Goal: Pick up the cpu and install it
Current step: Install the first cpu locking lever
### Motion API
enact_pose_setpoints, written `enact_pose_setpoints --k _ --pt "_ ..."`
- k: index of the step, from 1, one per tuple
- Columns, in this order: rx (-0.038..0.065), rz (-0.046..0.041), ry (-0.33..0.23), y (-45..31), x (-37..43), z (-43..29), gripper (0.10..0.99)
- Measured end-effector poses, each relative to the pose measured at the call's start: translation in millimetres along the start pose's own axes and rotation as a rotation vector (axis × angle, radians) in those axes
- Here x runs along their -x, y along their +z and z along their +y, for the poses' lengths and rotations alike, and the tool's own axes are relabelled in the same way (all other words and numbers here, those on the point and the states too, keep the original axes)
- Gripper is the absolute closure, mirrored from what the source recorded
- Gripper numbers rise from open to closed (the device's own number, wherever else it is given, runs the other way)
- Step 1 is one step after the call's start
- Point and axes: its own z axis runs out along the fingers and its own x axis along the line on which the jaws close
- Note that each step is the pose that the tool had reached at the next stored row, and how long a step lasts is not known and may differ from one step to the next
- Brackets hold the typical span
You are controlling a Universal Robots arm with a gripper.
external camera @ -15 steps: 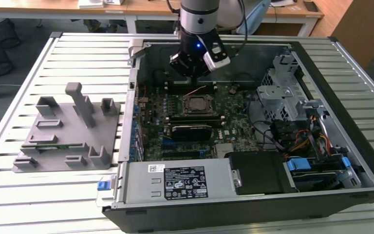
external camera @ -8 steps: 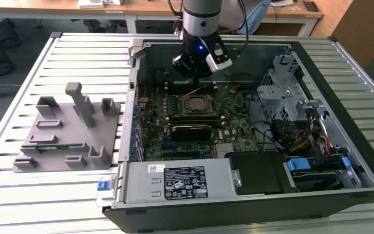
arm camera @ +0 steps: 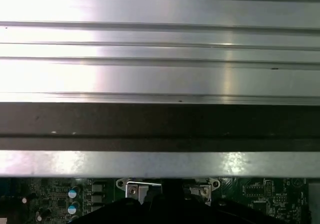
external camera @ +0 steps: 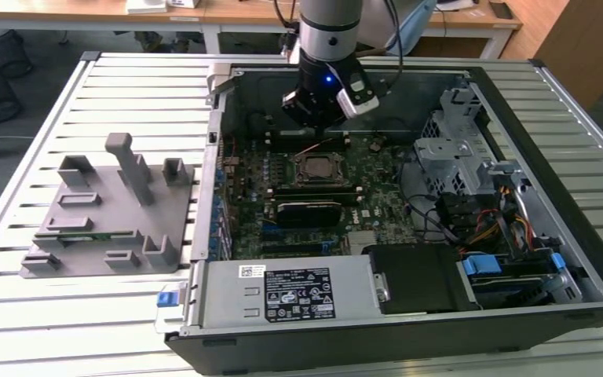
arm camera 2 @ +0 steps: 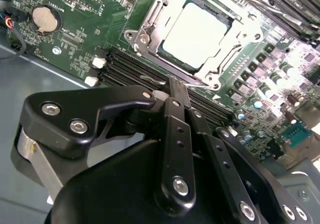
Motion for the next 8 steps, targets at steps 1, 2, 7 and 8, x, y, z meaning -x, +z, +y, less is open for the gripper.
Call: enact_pose_setpoints --k 1,2,7,8 --pt "0.0 0.0 0.0 0.7 0.6 0.2 0.976" --pt "0.0 0.0 0.0 1.2 1.2 0.5 0.976" --pt "0.0 -0.0001 0.0 3.5 4.6 1.8 0.976" --pt "0.0 -0.0001 0.0 3.9 5.3 2.1 0.976"
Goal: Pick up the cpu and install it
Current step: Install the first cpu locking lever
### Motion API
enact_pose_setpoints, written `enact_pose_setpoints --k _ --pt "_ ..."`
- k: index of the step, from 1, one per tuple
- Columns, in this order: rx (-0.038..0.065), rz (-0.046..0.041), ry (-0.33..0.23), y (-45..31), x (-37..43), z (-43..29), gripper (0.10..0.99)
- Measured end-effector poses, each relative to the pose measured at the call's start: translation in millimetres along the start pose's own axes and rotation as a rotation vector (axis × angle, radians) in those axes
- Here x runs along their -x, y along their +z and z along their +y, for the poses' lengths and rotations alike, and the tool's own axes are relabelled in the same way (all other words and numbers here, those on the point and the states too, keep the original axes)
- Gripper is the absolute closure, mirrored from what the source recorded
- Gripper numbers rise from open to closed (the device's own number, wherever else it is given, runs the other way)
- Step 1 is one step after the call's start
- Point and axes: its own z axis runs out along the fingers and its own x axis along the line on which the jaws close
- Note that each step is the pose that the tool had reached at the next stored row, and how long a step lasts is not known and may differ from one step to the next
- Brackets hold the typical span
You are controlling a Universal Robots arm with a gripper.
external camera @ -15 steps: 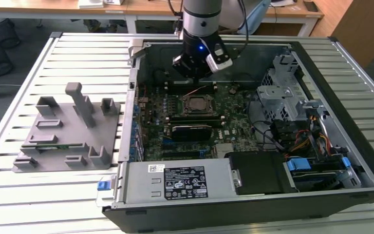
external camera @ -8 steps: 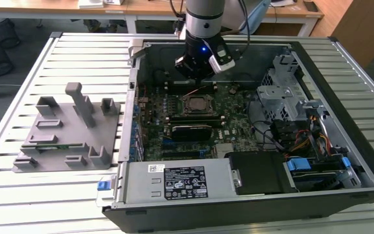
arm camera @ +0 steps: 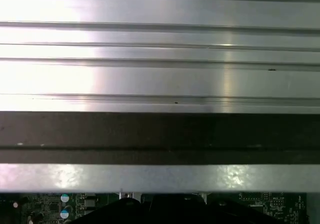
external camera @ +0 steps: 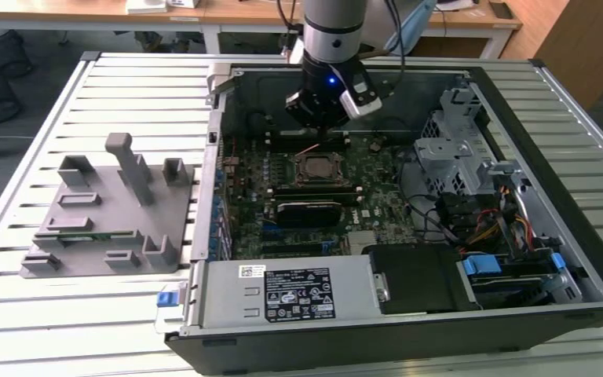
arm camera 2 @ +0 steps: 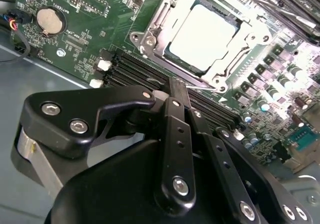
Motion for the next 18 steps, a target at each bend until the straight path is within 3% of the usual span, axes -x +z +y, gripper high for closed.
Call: enact_pose_setpoints --k 18 --pt "0.0 0.0001 0.0 13.8 9.5 1.8 0.976"
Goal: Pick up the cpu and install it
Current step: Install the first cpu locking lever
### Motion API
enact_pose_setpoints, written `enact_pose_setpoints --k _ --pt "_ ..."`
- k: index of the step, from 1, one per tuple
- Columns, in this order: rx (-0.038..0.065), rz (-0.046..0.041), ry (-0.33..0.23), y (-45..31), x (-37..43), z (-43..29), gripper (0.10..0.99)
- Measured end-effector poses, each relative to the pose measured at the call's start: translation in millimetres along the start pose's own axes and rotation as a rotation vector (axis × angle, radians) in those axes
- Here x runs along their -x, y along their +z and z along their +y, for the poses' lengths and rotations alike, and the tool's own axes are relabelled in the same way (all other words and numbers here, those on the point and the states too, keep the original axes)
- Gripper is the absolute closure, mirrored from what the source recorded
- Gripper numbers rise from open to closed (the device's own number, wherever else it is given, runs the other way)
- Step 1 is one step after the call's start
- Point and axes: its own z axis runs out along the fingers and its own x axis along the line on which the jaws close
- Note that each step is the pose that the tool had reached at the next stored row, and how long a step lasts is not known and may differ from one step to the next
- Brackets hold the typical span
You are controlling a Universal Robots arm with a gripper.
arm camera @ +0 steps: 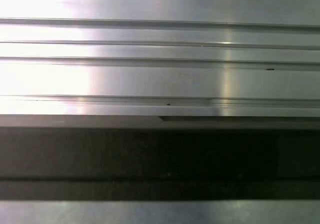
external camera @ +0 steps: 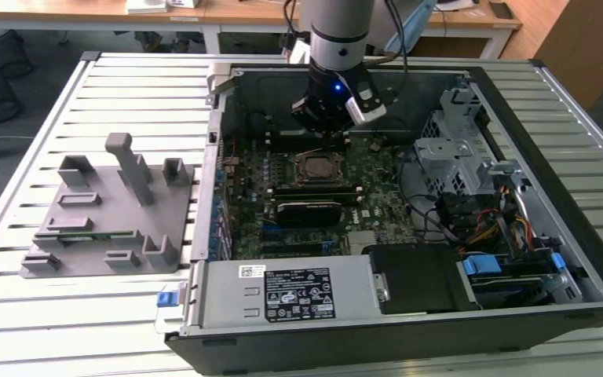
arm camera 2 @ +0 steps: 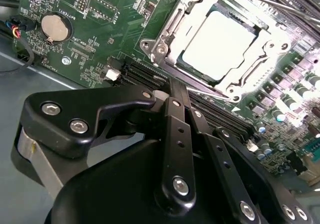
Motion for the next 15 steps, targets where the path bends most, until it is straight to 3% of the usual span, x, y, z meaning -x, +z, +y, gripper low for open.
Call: enact_pose_setpoints --k 9,15 --pt "0.0 0.0 0.0 9.5 1.9 -0.5 0.976" --pt "0.0 0.0001 0.0 11.6 2.6 -0.6 0.976"
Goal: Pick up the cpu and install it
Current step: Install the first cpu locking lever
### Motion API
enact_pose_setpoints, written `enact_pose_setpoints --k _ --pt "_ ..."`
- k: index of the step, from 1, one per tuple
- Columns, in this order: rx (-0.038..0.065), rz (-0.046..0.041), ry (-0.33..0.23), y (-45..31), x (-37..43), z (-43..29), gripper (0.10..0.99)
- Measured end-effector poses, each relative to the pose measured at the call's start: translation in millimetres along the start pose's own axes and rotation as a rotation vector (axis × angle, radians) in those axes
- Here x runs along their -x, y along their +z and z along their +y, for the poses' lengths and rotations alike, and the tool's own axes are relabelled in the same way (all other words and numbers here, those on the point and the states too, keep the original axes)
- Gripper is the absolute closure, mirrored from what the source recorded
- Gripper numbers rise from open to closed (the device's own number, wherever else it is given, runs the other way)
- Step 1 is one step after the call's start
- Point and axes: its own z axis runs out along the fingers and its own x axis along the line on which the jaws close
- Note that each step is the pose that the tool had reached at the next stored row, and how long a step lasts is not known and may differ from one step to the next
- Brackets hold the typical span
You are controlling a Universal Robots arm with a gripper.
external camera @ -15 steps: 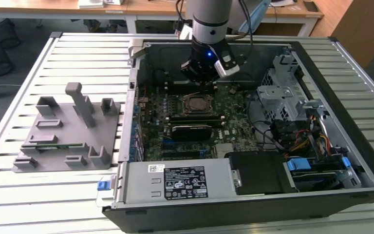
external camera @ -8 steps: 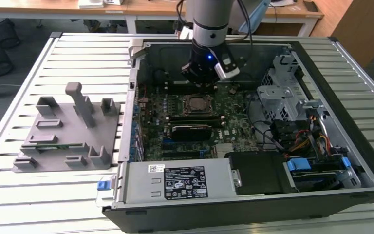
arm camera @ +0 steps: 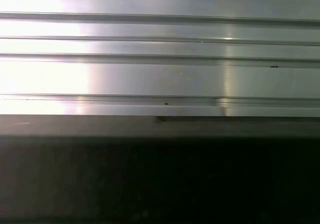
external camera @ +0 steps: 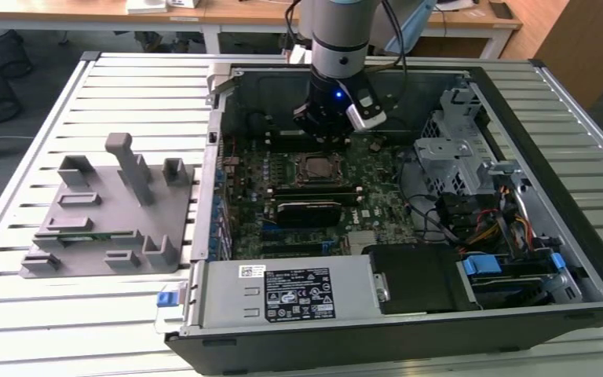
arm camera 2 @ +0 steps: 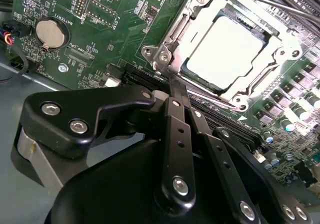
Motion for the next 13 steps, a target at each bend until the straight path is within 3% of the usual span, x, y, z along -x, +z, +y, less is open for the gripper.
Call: enact_pose_setpoints --k 5,13 --pt "-0.002 -0.0004 0.0 -0.2 0.2 0.1 0.976" --pt "-0.026 0.0002 -0.001 1.9 0.1 -0.1 0.976"
